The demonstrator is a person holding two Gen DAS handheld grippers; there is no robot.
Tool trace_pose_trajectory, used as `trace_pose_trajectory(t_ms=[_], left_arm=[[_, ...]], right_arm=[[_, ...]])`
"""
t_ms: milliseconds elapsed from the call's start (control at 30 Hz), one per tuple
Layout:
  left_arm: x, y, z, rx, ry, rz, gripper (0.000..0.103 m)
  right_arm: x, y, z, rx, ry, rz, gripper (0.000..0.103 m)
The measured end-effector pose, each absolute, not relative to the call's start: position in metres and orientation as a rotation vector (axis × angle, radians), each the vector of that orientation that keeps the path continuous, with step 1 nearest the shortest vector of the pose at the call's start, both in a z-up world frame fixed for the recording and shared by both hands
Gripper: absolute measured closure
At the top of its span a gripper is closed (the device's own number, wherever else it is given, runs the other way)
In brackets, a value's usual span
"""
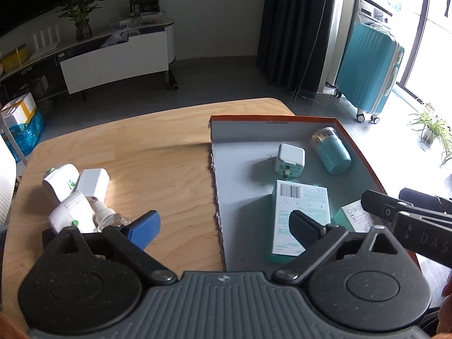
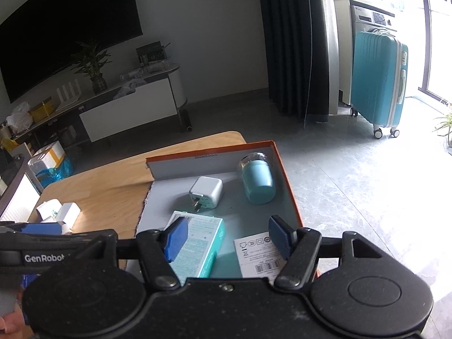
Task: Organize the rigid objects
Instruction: 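Move the right tool to the blue mint tin and grasp it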
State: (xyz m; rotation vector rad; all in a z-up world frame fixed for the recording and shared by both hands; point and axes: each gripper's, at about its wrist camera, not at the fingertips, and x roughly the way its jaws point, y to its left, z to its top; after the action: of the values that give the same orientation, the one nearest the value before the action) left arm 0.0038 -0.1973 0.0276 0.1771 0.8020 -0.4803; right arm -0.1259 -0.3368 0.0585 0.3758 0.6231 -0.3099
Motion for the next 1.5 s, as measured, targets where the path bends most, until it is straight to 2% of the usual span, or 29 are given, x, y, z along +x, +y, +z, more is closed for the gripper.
trace_pose_trajectory(t_ms=[1500], left_arm=[[0.021,-0.003,0.028,0.023,0.796,-0.156,0.003]], right_arm=[[-0.064,-0.155,0.057,0.197,0.743,0.097,0.026]])
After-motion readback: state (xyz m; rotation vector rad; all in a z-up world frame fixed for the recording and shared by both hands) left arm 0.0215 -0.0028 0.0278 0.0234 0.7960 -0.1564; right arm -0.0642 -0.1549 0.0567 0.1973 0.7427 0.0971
